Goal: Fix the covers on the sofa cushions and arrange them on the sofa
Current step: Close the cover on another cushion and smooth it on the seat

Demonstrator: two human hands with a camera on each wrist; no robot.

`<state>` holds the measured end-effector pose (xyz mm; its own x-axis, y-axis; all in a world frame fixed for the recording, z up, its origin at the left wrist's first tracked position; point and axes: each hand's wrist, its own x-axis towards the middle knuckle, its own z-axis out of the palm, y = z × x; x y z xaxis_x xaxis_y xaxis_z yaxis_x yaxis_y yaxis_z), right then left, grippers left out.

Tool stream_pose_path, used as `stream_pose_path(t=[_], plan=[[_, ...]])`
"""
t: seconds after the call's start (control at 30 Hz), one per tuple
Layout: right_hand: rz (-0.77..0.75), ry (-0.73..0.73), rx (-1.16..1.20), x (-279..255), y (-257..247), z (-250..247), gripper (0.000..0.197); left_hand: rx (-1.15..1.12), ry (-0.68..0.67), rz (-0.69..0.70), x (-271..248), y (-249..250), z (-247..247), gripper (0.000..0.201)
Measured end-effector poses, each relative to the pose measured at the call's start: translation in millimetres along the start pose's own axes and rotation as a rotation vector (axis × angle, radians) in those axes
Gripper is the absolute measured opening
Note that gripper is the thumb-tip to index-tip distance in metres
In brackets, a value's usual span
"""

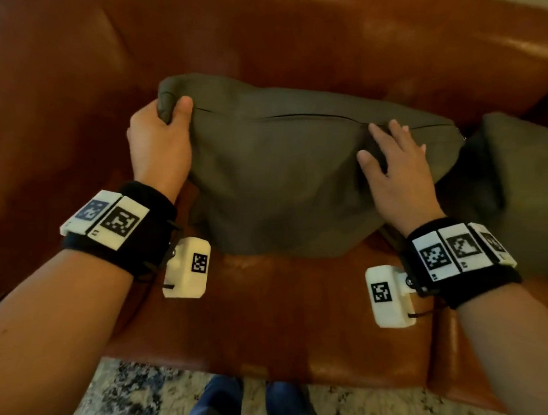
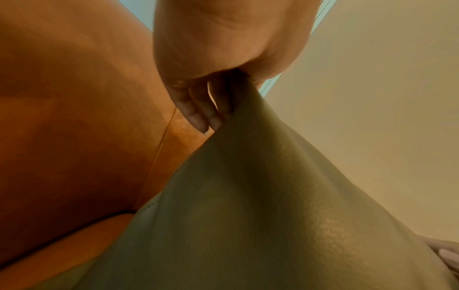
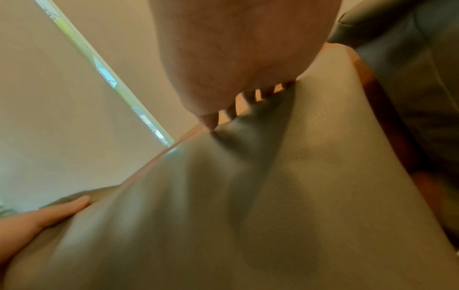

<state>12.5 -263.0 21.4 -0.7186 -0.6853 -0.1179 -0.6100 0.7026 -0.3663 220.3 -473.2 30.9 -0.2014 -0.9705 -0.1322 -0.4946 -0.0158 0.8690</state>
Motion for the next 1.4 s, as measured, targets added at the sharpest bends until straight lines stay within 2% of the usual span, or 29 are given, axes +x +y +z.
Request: stream_pose_path(t=[0.07,0.1,0.2,0.23,0.27,0.33,0.4,0.47,0.5,0.53,0.6,0.63,0.67,0.77,0.83,0.87,0.93,1.03,1.1,1.23,1.4], plan=[[0.099,0.140,0.080,-3,14,-3,0.050,-0.028,0.013,0.006,-8,4,0,0.031],[0.140,0.151,0.095,-4,19,-4,0.051,-0.030,0.014,0.024,-14,9,0,0.035],[0.218,0.030,0.116,-6,21,-10,0.060,-0.028,0.009,0.125,-34,37,4,0.043],[0.198,0.008,0.168,-10,12,-17,0.061,-0.032,0.020,0.169,-41,51,4,0.043],[0.125,0.000,0.233,-16,1,-26,0.062,-0.041,0.030,0.219,-47,67,4,0.044],[-0.128,-0.018,0.338,-32,-38,-44,0.066,-0.049,0.031,0.326,-59,98,3,0.044],[-0.326,-0.072,0.472,-44,-82,-53,0.078,-0.029,-0.006,0.409,-70,124,3,0.045],[-0.361,-0.117,0.640,-45,-115,-57,0.091,0.022,-0.096,0.436,-79,142,6,0.041],[-0.339,-0.090,0.727,-43,-124,-57,0.091,0.055,-0.142,0.433,-83,148,8,0.038],[-0.317,-0.046,0.817,-40,-128,-58,0.081,0.092,-0.175,0.433,-87,152,11,0.035],[-0.277,0.072,0.931,-37,-128,-54,0.038,0.142,-0.235,0.465,-91,153,17,0.035],[-0.225,0.120,0.927,-35,-127,-49,0.030,0.153,-0.270,0.475,-92,151,21,0.037],[-0.173,0.148,0.899,-35,-125,-43,0.034,0.158,-0.307,0.473,-94,148,24,0.040],[-0.100,0.092,0.779,-36,-115,-23,0.026,0.212,-0.411,0.438,-94,129,30,0.041],[-0.064,0.049,0.750,-37,-105,-19,0.018,0.244,-0.425,0.422,-93,111,25,0.029],[-0.035,0.056,0.763,-39,-103,-21,0.025,0.242,-0.422,0.407,-92,103,19,0.025],[0.018,0.103,0.759,-40,-97,-24,0.035,0.227,-0.426,0.367,-90,85,3,0.030],[0.063,0.137,0.761,-34,-93,-28,0.040,0.242,-0.404,0.282,-87,57,-25,0.018],[0.086,0.157,0.757,-27,-92,-29,0.041,0.234,-0.323,0.180,-85,33,-42,0.019],[0.117,0.177,0.723,-19,-91,-29,0.040,0.332,-0.065,-0.027,-68,-14,-71,0.040],[0.130,0.220,0.657,-18,-87,-25,0.037,0.445,0.130,-0.133,-47,-37,-98,0.053]])
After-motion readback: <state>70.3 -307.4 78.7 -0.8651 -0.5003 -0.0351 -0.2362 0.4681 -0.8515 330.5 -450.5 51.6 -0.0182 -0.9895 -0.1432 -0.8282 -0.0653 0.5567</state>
